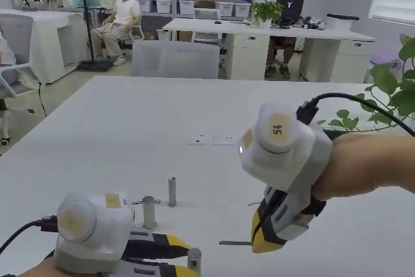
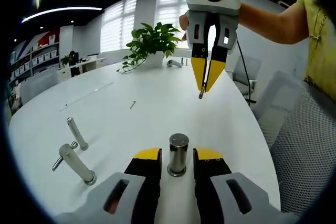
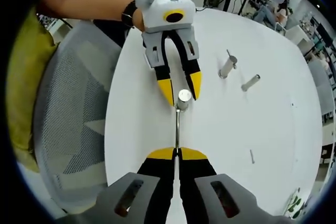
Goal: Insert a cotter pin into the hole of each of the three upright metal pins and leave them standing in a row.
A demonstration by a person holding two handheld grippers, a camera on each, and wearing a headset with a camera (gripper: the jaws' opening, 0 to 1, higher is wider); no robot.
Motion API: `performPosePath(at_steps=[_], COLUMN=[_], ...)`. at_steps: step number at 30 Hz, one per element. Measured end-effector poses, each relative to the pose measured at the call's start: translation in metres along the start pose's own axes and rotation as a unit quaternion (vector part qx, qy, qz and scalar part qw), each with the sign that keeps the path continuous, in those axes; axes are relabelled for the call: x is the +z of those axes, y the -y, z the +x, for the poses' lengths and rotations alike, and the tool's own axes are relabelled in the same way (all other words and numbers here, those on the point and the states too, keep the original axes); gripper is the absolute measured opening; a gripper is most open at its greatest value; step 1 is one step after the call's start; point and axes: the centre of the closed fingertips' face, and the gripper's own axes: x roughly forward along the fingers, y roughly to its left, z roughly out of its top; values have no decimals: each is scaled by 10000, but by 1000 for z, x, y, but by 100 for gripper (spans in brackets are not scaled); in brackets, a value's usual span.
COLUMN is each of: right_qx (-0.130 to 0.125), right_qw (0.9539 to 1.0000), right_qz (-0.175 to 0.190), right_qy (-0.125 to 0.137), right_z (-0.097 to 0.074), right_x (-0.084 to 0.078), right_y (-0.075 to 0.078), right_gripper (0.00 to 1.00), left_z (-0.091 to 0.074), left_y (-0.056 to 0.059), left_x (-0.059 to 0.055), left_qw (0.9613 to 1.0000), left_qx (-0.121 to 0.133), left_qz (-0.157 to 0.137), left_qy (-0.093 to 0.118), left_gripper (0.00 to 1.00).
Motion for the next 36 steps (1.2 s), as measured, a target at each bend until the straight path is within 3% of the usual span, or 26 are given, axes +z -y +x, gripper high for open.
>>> performPosePath(at_steps=[7,16,36], right_qx=[34,49,37], right_qw=[9999,9996,9991], right_qz=[90,236,320], right_qy=[-84,-161,-262], right_z=[9,20,36], right_x=[0,0,3], right_y=[1,4,7], right_gripper=[2,2,2], left_z=[4,8,9], left_y=[0,1,-1], left_x=[2,-3,-4], left_qw=[9999,9997,9998], left_qx=[-91,-174,3], left_qz=[47,123,114], left_qy=[123,112,132], left_gripper=[18,14,12])
